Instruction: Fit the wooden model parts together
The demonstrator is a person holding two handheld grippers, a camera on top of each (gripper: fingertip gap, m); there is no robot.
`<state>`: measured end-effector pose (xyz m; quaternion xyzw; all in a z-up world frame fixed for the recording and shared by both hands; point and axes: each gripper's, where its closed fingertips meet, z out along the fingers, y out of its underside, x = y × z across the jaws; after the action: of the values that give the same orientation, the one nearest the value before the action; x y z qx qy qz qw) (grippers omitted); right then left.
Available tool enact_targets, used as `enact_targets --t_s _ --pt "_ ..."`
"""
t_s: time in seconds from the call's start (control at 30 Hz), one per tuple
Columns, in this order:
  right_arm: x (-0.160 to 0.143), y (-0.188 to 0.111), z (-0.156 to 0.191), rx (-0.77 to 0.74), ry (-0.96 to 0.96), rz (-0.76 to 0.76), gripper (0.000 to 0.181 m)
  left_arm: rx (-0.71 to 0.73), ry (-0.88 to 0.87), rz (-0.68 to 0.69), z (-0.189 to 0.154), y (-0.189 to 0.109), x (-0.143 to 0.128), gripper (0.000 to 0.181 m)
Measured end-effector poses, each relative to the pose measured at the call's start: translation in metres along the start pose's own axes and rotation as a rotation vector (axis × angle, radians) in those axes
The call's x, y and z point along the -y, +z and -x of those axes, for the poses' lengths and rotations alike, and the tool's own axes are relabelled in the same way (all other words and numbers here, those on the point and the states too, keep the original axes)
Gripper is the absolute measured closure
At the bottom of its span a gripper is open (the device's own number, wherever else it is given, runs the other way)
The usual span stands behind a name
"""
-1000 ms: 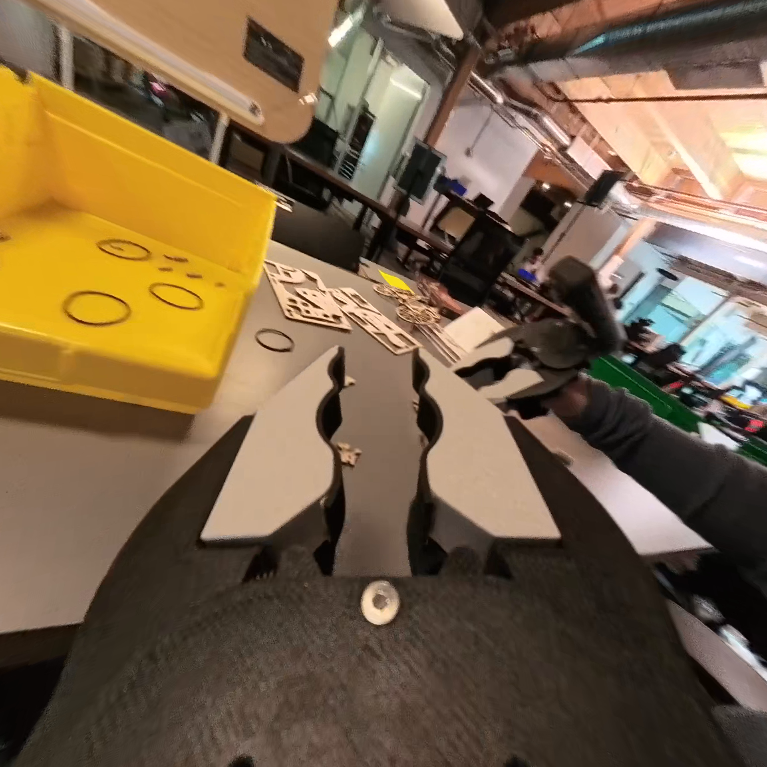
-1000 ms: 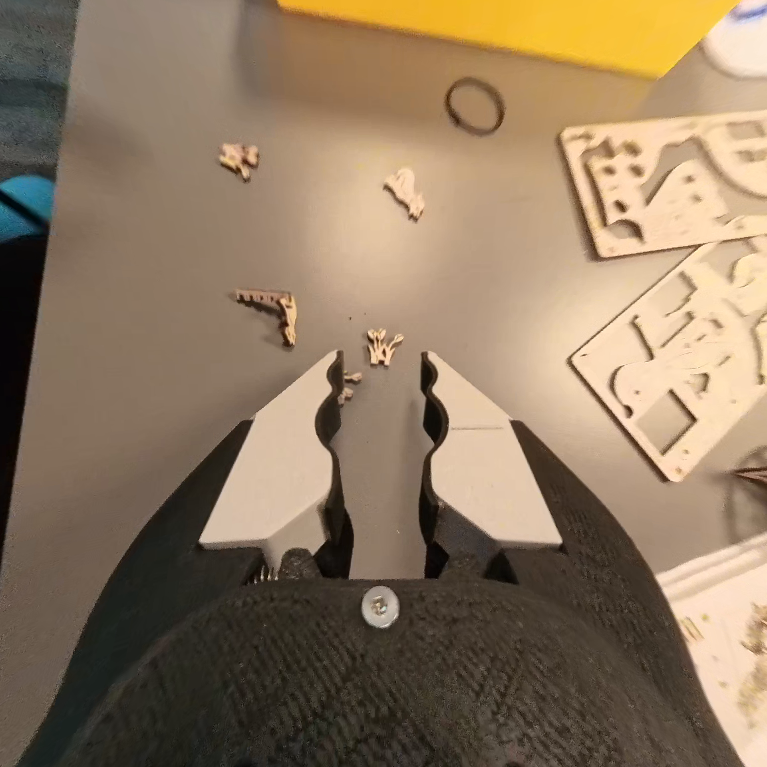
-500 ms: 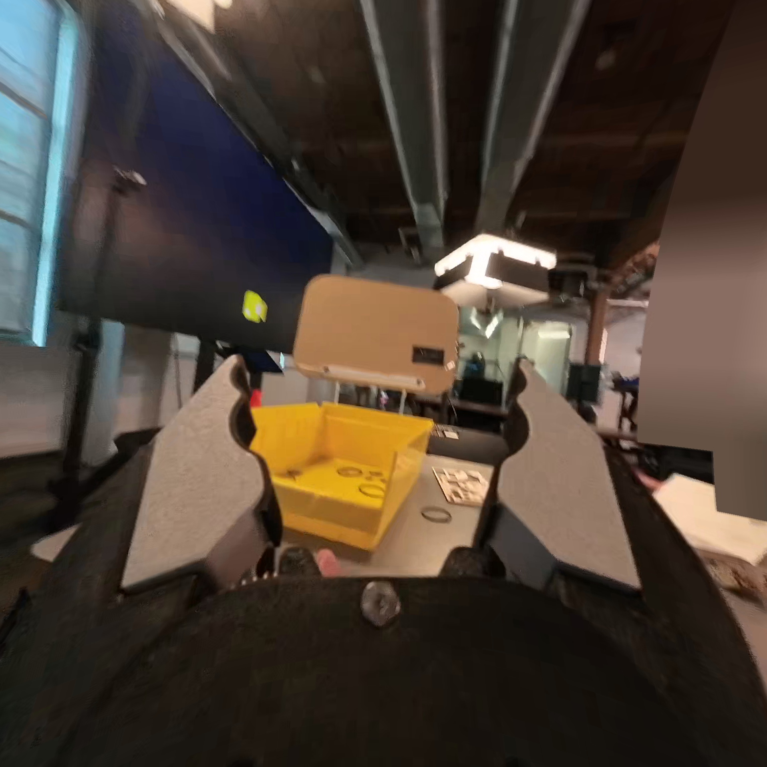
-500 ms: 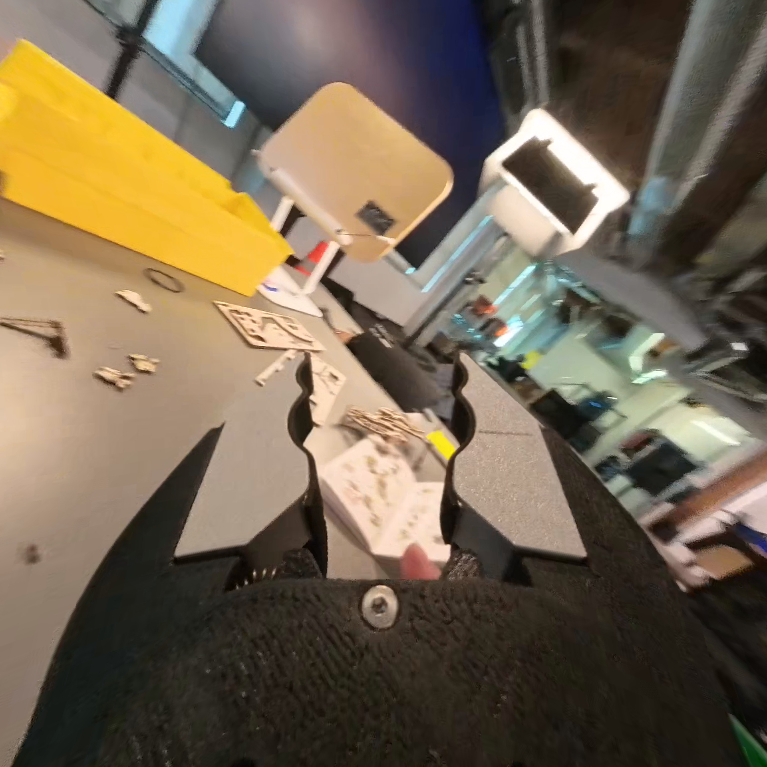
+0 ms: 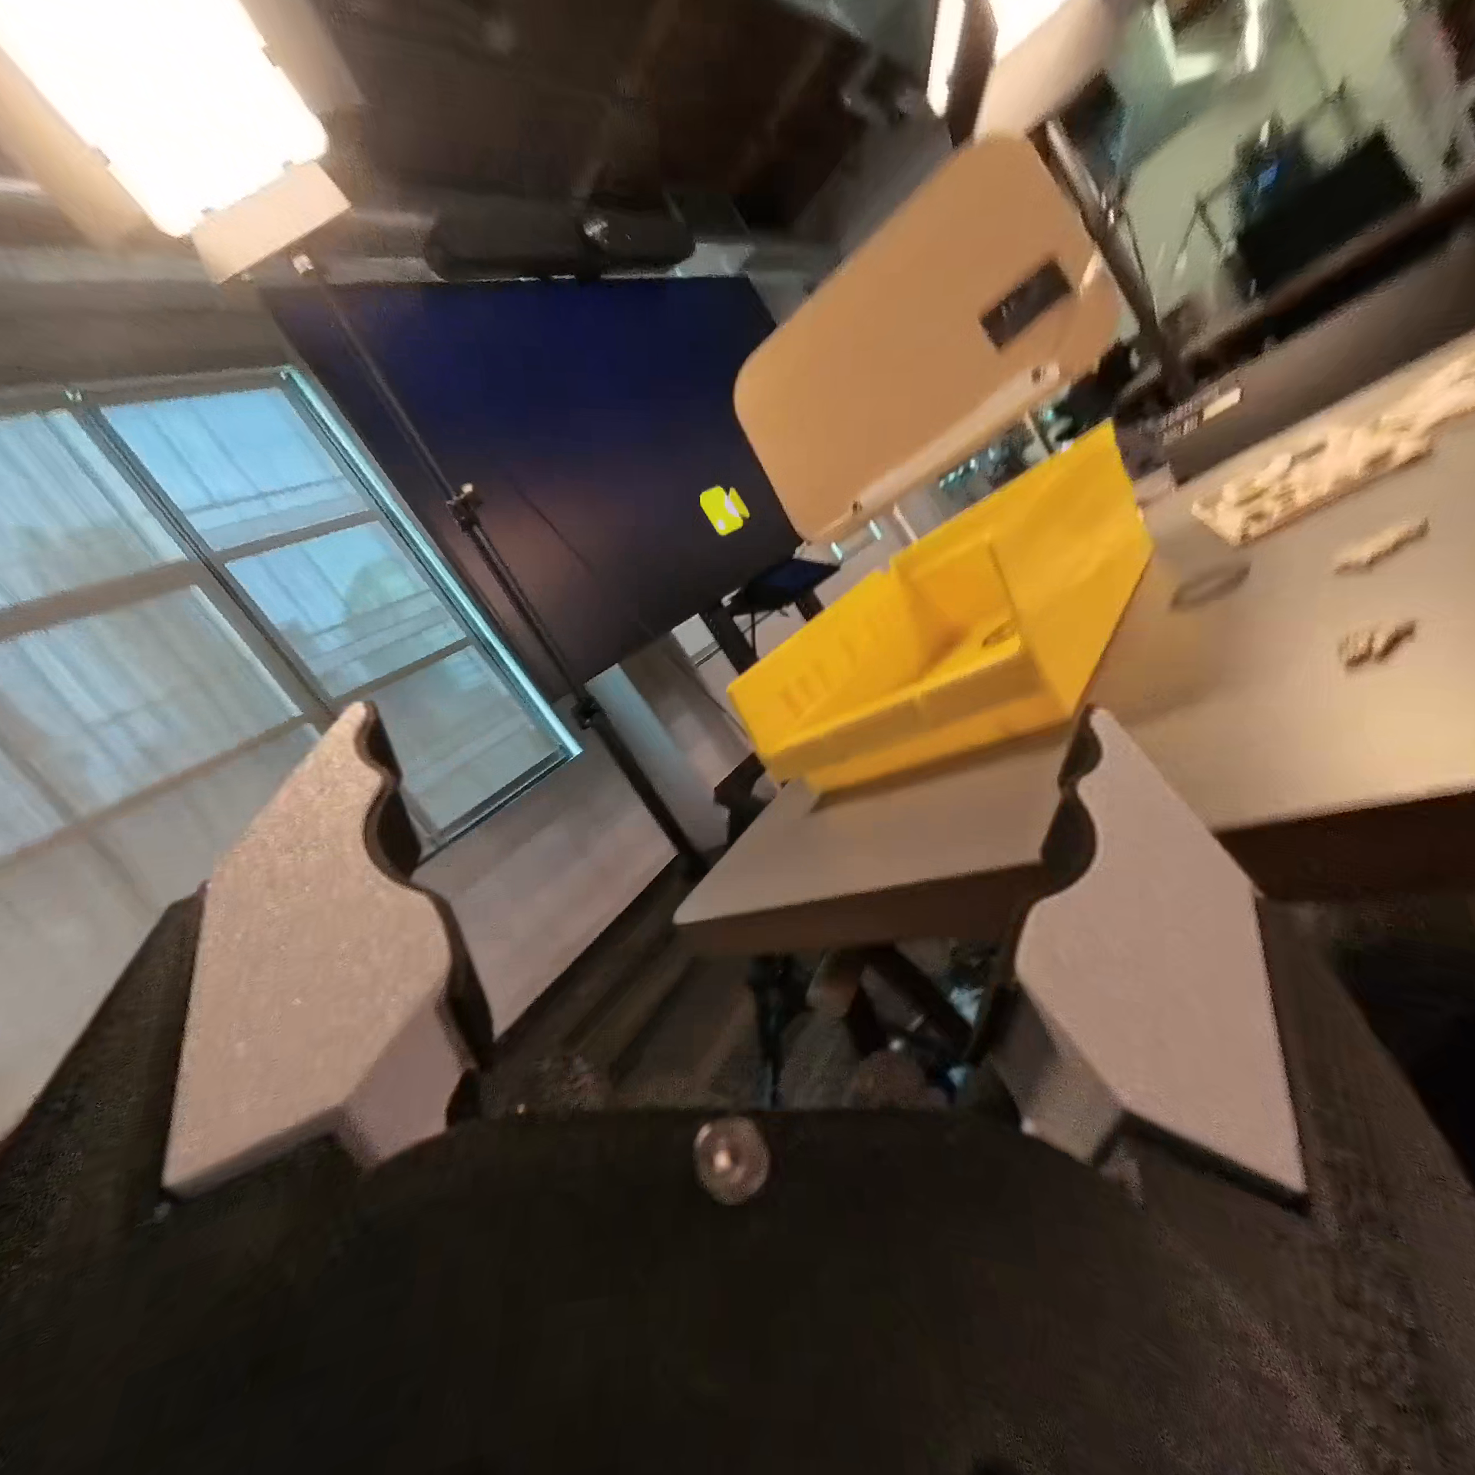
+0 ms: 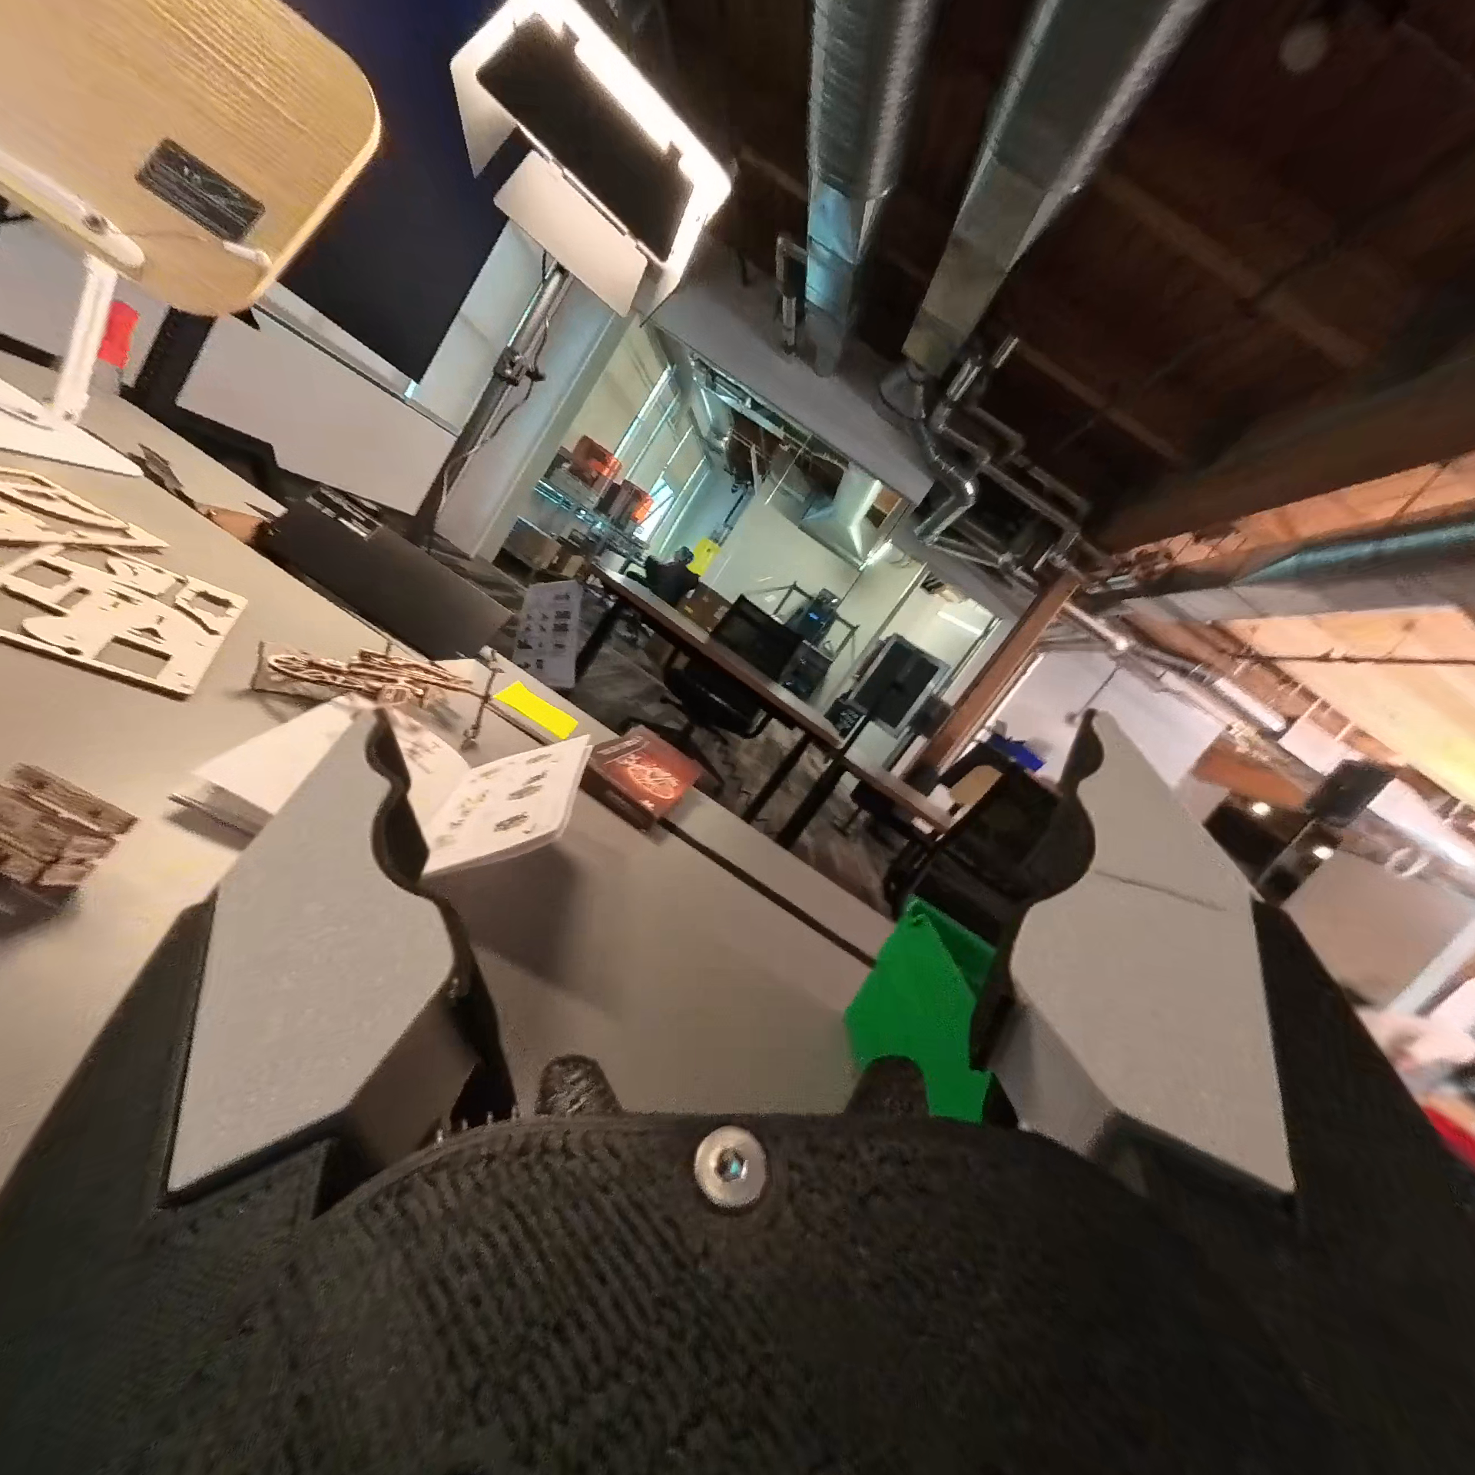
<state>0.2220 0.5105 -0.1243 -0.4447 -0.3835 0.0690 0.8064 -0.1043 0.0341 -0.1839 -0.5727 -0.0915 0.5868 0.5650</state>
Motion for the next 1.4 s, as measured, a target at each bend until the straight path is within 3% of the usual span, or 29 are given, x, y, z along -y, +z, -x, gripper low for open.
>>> enact_targets --t_s 0.17,0.37,0.43,0.53,0.63,0.87,1.2,1.4 --pt "-0.006 -0.012 -0.028 -0.046 -0.119 0.012 0.024 0.049 0.071 0.02 0.009 -0.026 -0.018 0.025" --pt "-0.073 -0.049 -0.039 -0.049 -0.123 0.168 0.024 0.117 0.047 0.102 -0.001 -0.06 -0.056 0.025" --pt "-0.08 -0.059 -0.035 -0.041 -0.116 0.165 0.024 0.131 0.053 0.096 -0.003 -0.067 -0.054 0.024" --pt "-0.071 -0.059 -0.038 -0.056 -0.083 0.123 0.025 0.228 0.129 0.015 0.021 -0.074 -0.034 0.025" --pt "-0.08 -0.054 -0.03 -0.016 -0.084 0.151 0.025 0.211 0.187 0.145 0.021 -0.078 -0.077 0.024" --pt "-0.099 -0.046 -0.021 0.047 -0.083 0.23 0.025 0.325 0.136 0.312 0.056 -0.09 -0.129 0.024" --pt "-0.121 -0.044 -0.025 0.035 -0.027 0.334 0.029 0.198 0.054 0.45 0.033 -0.086 -0.179 0.024" --pt "-0.121 -0.043 -0.017 0.066 -0.055 0.336 0.029 0.161 0.006 0.459 0.029 -0.088 -0.186 0.024"
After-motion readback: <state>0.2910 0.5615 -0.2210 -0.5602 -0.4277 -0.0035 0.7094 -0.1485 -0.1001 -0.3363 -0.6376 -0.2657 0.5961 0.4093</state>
